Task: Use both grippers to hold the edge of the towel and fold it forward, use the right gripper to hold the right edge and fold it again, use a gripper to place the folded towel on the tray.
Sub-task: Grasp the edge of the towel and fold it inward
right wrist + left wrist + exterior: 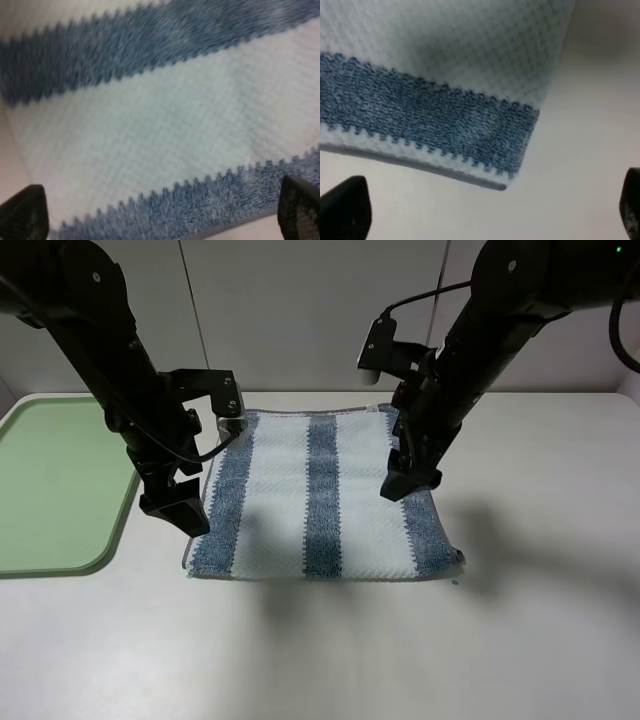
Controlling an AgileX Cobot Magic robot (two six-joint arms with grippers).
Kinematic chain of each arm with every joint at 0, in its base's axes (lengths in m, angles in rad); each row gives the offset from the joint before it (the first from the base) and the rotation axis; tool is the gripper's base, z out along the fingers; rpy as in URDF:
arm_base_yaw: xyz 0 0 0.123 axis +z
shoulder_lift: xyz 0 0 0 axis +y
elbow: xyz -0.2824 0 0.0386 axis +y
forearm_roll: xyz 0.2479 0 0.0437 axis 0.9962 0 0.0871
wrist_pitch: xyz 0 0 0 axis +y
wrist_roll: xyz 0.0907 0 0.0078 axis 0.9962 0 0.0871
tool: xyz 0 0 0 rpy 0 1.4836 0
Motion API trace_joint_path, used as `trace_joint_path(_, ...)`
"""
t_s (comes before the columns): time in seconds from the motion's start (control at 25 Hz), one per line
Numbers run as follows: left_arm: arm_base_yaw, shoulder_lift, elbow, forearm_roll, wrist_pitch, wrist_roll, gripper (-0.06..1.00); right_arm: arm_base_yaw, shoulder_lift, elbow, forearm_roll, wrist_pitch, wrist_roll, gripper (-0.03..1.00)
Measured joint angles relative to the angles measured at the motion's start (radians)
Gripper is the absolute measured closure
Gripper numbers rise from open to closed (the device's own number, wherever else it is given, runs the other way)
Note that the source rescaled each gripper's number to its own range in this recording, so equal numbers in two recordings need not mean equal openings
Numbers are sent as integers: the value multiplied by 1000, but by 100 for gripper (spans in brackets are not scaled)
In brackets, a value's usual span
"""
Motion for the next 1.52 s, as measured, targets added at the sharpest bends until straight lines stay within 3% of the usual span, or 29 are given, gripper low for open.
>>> trace_joint_path(0.16, -18, 0, 0, 35, -31, 41, -5, 0, 1, 62, -61, -31, -104, -3)
trace_joint_path(0.6, -145, 5, 43, 172, -155, 50, -5, 0, 1, 168, -244, -81, -130, -3)
trace_joint_path(1.16, -149, 5, 258, 185, -321, -2, -5, 102, 1, 191, -223, -102, -108, -3)
trace_joint_path(1.52, -149, 5, 260, 185, -365, -13, -4, 102, 2, 330, -271, -232, -108, -3)
